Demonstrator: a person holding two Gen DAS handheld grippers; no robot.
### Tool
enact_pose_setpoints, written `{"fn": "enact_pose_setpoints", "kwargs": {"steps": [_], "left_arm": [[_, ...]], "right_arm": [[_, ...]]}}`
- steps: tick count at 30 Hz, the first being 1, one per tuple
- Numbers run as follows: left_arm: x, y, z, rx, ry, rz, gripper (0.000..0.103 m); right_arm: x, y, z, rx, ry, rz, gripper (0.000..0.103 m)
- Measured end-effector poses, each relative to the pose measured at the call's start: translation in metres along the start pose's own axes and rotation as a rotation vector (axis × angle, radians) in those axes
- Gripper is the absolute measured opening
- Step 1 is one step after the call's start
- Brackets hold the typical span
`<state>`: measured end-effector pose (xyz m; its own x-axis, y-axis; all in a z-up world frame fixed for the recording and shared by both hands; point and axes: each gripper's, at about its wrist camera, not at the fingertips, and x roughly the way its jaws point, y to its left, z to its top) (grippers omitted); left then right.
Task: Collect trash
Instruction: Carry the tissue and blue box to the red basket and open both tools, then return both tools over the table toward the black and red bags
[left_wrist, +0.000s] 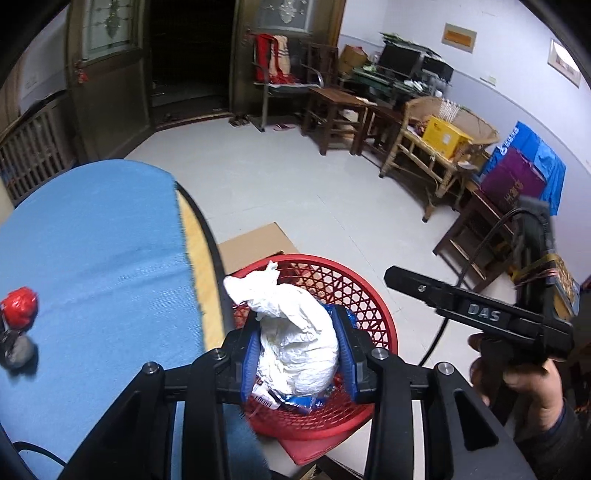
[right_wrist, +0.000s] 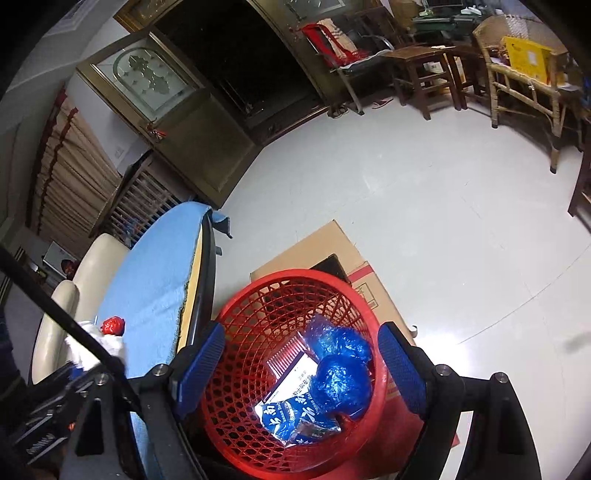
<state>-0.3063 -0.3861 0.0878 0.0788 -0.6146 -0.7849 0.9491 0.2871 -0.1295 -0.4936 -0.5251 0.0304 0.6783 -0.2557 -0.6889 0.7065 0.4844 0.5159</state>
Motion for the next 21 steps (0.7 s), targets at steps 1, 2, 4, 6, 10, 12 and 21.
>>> {"fn": "enact_pose_setpoints", "kwargs": {"steps": [1, 2, 4, 6, 10, 12, 21], "left_arm": [[0.004, -0.002, 0.002, -0.003, 0.003, -0.007, 0.045], [0.008, -0.003, 0.005, -0.007, 0.006, -0.011, 0.051], [0.017, -0.003, 0.009, -0.02, 0.016, -0.015, 0.082], [0.018, -0.002, 0.011, -0.029, 0.02, -0.007, 0.082], [0.001, 0.018, 0.007, -0.062, -0.006, 0.01, 0.082], [-0.014, 0.033, -0.001, -0.096, -0.028, 0.031, 0.082], [-0.069, 0.107, -0.062, -0.343, -0.112, 0.15, 0.082]], "right_arm": [[-0.003, -0.001, 0.001, 0.002, -0.005, -0.002, 0.087], [-0.006, -0.002, 0.002, 0.006, -0.012, -0.004, 0.087], [-0.01, -0.006, 0.004, 0.02, -0.024, -0.004, 0.087], [-0.016, -0.008, 0.005, 0.032, -0.033, -0.004, 0.087], [-0.025, -0.005, 0.007, 0.021, -0.046, -0.011, 0.087], [-0.026, -0.001, 0.008, 0.014, -0.048, -0.011, 0.087], [0.003, 0.057, 0.003, -0.082, 0.014, 0.053, 0.087]]}}
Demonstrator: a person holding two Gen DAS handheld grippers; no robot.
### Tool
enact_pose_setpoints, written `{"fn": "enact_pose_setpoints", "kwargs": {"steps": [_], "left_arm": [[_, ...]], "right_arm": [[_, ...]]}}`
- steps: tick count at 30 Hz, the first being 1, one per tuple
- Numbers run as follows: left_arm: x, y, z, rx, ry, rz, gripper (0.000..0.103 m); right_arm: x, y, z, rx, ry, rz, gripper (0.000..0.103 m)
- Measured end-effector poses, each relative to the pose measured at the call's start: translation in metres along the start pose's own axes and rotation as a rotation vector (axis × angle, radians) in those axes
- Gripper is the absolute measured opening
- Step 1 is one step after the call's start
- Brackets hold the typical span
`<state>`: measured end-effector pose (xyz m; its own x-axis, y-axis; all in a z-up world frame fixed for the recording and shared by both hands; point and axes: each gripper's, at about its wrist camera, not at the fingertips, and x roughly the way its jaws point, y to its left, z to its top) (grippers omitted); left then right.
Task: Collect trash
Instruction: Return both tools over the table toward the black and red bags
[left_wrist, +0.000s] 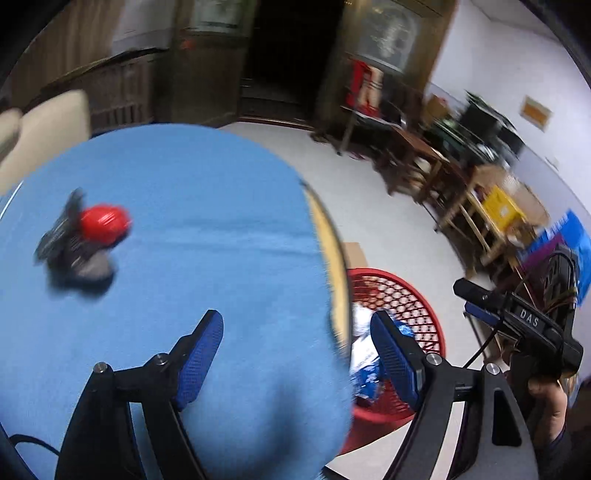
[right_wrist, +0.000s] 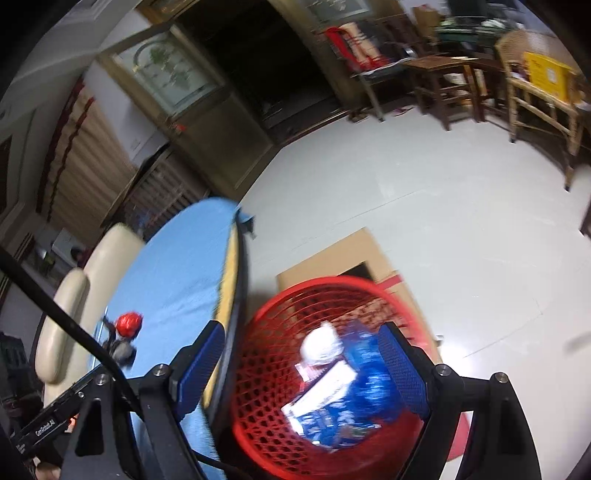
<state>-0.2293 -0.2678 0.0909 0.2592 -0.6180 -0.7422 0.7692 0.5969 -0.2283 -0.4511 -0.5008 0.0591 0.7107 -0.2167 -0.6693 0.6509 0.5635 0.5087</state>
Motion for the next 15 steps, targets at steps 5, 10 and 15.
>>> {"fn": "enact_pose_setpoints", "kwargs": {"steps": [5, 10, 15], "left_arm": [[-0.018, 0.039, -0.016, -0.074, -0.026, 0.043, 0.082], [-0.036, 0.073, -0.025, -0.145, -0.065, 0.062, 0.082], [-0.055, 0.104, -0.039, -0.171, -0.111, 0.109, 0.082]], "right_arm": [[0.012, 0.057, -0.004, -0.117, 0.025, 0.051, 0.087], [0.022, 0.104, -0.019, -0.183, 0.061, 0.091, 0.087], [0.031, 0.149, -0.04, -0.263, 0.107, 0.124, 0.087]]}}
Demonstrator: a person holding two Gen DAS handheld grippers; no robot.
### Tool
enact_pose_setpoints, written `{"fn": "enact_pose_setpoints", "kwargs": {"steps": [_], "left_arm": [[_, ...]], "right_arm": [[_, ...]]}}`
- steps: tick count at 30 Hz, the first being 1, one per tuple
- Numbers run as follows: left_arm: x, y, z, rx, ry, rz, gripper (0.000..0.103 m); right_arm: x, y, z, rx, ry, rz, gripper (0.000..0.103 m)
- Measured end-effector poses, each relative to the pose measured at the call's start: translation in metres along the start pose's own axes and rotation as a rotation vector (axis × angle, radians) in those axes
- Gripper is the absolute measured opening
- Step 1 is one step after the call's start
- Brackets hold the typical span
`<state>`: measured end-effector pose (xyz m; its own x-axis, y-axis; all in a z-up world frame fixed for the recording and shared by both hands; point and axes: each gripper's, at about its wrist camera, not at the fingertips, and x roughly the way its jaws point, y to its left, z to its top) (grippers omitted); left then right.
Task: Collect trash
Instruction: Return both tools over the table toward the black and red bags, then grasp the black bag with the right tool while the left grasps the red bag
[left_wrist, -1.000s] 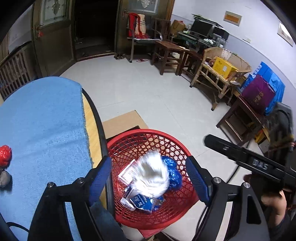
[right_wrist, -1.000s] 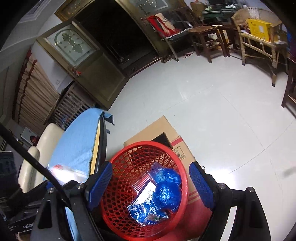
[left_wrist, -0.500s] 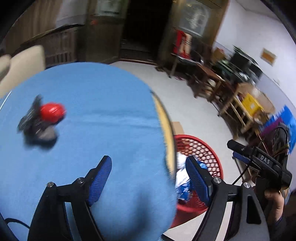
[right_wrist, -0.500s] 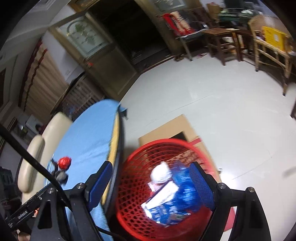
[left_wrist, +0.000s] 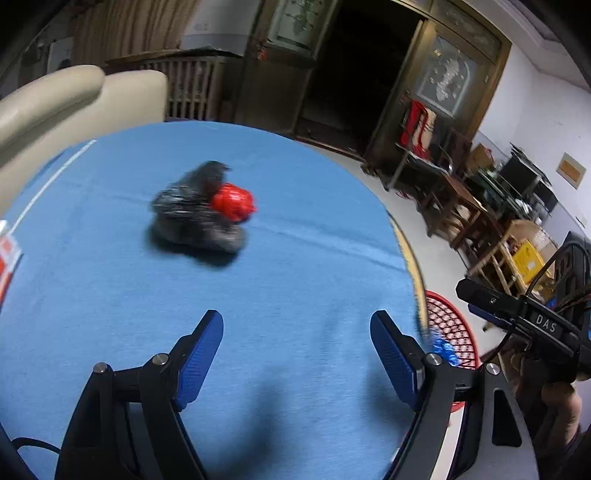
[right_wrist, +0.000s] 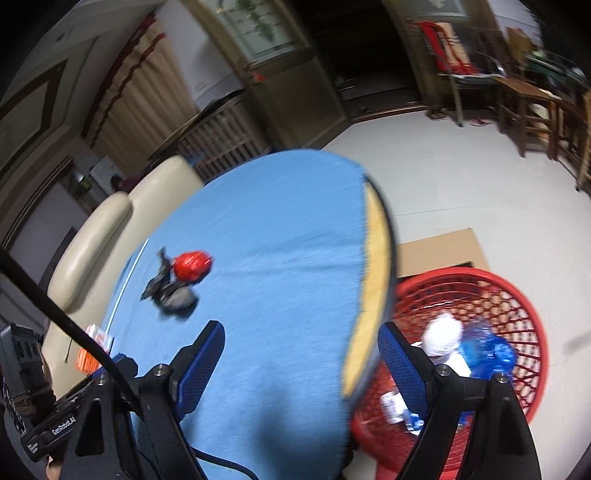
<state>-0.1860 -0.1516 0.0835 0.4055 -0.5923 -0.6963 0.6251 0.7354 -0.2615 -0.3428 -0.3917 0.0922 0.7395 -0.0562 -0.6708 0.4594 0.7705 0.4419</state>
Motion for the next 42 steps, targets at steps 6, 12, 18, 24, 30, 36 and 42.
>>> {"fn": "enact_pose_setpoints", "kwargs": {"steps": [6, 12, 18, 24, 30, 36, 42], "left_arm": [[-0.006, 0.053, -0.016, -0.084, 0.008, 0.082, 0.082], [-0.02, 0.091, -0.021, -0.178, -0.029, 0.144, 0.082], [-0.025, 0.116, -0.03, -0.218, -0.031, 0.178, 0.082], [-0.04, 0.135, -0.039, -0.262, -0.052, 0.203, 0.082], [-0.048, 0.15, -0.046, -0.291, -0.057, 0.214, 0.082], [-0.059, 0.161, -0.052, -0.304, -0.067, 0.232, 0.082], [-0.062, 0.164, -0.053, -0.304, -0.065, 0.249, 0.082]], "right_arm": [[0.027, 0.044, -0.011, -0.078, 0.07, 0.033, 0.087], [0.056, 0.083, -0.016, -0.164, 0.134, 0.067, 0.087], [0.092, 0.144, 0.005, -0.347, 0.15, 0.128, 0.087], [0.142, 0.201, 0.012, -0.504, 0.195, 0.164, 0.087], [0.18, 0.229, 0.019, -0.593, 0.206, 0.117, 0.087], [0.205, 0.237, 0.022, -0.619, 0.245, 0.103, 0.077], [0.231, 0.244, 0.009, -0.672, 0.284, 0.055, 0.056]]}}
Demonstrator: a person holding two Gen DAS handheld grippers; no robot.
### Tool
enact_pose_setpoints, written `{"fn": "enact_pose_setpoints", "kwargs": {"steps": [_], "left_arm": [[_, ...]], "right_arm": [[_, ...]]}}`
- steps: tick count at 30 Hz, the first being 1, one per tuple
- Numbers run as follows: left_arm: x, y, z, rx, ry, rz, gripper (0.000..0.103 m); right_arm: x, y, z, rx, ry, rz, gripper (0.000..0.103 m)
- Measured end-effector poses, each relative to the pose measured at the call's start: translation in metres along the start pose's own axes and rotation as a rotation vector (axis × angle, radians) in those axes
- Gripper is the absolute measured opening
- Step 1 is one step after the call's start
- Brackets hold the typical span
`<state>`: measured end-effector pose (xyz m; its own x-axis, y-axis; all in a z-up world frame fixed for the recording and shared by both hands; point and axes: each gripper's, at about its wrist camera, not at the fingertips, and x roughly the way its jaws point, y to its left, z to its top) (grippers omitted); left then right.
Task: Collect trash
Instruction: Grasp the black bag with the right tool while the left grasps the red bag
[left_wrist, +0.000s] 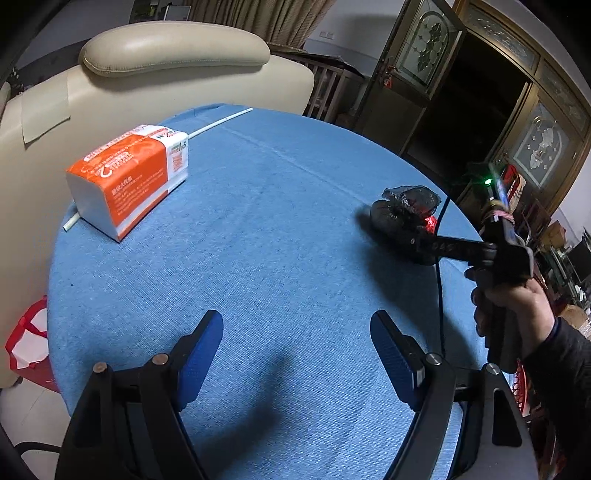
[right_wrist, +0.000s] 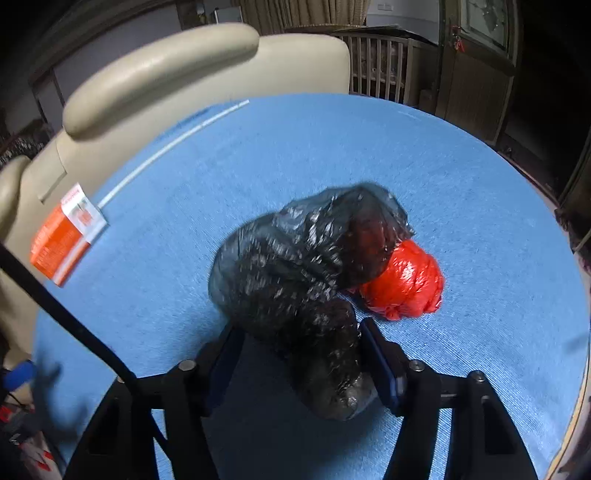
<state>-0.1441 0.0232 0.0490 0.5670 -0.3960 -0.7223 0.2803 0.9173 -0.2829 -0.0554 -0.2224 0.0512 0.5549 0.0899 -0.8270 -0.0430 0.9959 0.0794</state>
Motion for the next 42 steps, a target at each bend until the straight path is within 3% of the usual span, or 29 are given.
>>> {"fn": "enact_pose_setpoints", "kwargs": {"steps": [5, 11, 17, 24, 35, 42], "left_arm": [[-0.005, -0.005, 0.001, 0.021, -0.004, 0.017, 0.082], [-0.004, -0.025, 0.006, 0.063, -0.003, 0.016, 0.082], [0.003, -0.059, 0.003, 0.125, 0.014, -0.004, 0.082], [0.023, -0.102, 0.011, 0.195, 0.035, -0.029, 0.082], [0.107, -0.175, 0.079, 0.269, 0.079, -0.11, 0.083], [0.175, -0.213, 0.108, 0.312, 0.156, -0.072, 0.083]], "right_arm": [[0.001, -0.007, -0.004, 0.043, -0.008, 0.02, 0.04], [-0.045, -0.019, -0.029, 0.114, -0.098, 0.087, 0.039], [-0.101, -0.024, -0.083, 0.195, -0.17, 0.162, 0.039], [-0.119, -0.054, -0.143, 0.333, -0.163, 0.129, 0.039], [-0.126, -0.075, -0.165, 0.396, -0.197, 0.112, 0.039], [-0.13, -0.094, -0.174, 0.435, -0.215, 0.101, 0.039]]}}
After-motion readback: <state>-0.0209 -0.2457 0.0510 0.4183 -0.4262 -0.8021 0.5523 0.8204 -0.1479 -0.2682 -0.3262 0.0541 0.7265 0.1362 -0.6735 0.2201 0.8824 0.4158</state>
